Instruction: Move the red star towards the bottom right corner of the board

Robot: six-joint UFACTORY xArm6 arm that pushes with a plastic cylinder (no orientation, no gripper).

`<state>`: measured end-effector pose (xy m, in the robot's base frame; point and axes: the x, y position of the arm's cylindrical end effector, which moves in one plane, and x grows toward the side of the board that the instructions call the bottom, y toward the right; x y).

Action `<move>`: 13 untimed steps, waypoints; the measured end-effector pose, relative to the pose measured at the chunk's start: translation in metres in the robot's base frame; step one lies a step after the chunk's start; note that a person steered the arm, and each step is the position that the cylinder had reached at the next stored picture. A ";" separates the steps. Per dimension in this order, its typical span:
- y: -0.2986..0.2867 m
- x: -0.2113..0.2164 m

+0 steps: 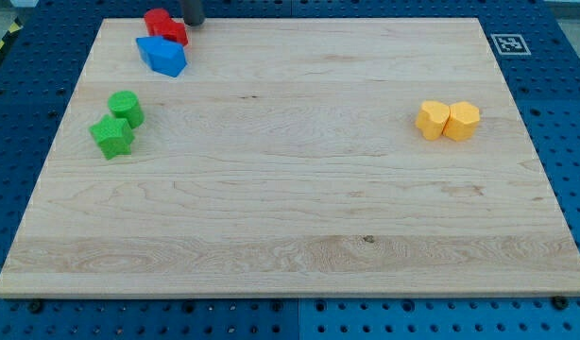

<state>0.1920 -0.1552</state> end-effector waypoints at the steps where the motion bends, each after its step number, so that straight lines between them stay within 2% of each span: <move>1: 0.004 0.008; 3: 0.047 0.101; 4: 0.047 0.145; 6: 0.035 0.161; 8: -0.022 0.140; 10: -0.118 0.079; 11: -0.134 0.035; 13: -0.142 0.004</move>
<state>0.1960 -0.2974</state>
